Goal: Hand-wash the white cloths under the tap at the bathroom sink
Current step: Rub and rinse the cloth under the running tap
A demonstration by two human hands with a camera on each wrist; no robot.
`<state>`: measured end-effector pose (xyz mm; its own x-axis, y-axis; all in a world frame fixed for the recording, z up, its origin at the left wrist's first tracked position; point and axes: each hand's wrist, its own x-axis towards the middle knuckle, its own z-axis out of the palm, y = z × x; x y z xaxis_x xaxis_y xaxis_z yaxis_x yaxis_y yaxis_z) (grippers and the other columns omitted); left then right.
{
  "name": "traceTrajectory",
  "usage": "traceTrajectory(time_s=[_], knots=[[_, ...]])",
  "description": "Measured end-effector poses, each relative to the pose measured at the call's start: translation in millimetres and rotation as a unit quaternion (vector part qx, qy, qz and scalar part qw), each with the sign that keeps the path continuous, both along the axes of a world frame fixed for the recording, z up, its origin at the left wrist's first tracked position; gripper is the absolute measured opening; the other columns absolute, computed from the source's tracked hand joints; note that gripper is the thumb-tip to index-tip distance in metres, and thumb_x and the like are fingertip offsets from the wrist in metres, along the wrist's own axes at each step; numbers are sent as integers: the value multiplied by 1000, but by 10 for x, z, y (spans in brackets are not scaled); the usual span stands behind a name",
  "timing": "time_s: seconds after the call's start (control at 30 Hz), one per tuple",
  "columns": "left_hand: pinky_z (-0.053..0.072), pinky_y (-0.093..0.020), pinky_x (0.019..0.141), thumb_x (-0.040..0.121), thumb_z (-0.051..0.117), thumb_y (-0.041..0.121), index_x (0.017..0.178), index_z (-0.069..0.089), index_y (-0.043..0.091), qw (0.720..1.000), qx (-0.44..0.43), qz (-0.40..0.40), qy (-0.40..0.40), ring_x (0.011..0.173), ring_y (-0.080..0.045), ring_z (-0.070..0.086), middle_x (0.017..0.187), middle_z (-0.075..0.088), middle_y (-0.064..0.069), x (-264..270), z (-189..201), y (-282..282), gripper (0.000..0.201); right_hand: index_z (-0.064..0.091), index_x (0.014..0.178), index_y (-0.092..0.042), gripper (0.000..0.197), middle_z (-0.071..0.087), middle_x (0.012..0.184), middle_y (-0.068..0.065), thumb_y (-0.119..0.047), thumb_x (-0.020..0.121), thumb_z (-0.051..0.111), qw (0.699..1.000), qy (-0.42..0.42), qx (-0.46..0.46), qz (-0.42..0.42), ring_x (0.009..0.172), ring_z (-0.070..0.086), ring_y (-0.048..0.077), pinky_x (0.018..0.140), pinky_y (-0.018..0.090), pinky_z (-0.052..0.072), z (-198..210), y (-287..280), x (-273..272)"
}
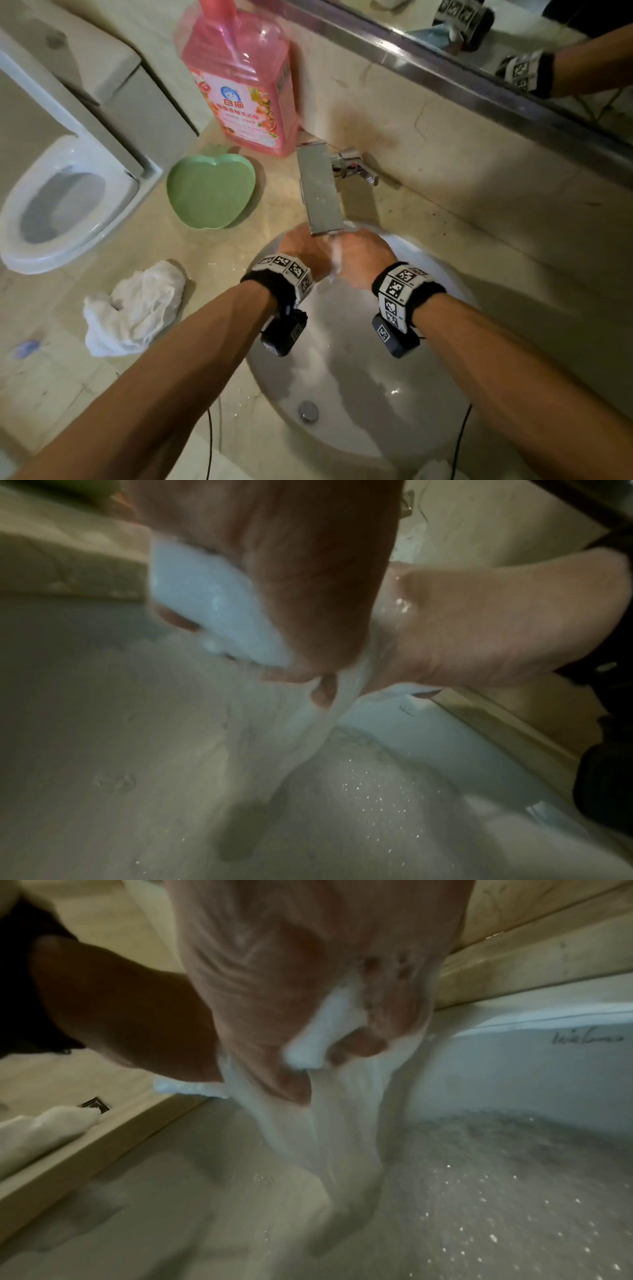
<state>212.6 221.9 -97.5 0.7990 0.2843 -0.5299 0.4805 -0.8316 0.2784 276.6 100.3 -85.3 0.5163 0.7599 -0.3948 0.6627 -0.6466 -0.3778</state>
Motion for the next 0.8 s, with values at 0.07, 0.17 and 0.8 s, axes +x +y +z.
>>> traceTrajectory(time_s=[0.07, 0.17, 0.8], knots=[[50, -39, 97, 93, 42, 38, 127, 55, 30, 998, -44, -30, -22, 110, -22, 60, 124, 63, 1, 9, 73, 19, 37, 62, 85, -29, 16, 62, 79, -5, -33, 80, 76, 1000, -15, 2, 4, 81, 63, 20, 70, 26, 44, 13, 6, -13], [44, -40, 104, 92, 49, 37, 131, 54, 29, 993, -104, -46, -30, 118, -25, 56, 132, 59, -3, -26, 231, 111, 40, 65, 110, -19, 32, 67, 93, 1, -35, 83, 73, 1000, -10, 19, -8, 85, 63, 20, 70, 26, 42, 74, 8, 6], [46, -26, 85, 84, 68, 29, 124, 53, 12, 958, -198, 148, -148, 102, -23, 63, 112, 64, -3, -538, 305, 264, 46, 43, 137, -14, 79, 63, 121, 4, -16, 70, 84, 976, 107, 139, -127, 109, 61, 26, 91, 40, 53, 274, 2, -53]])
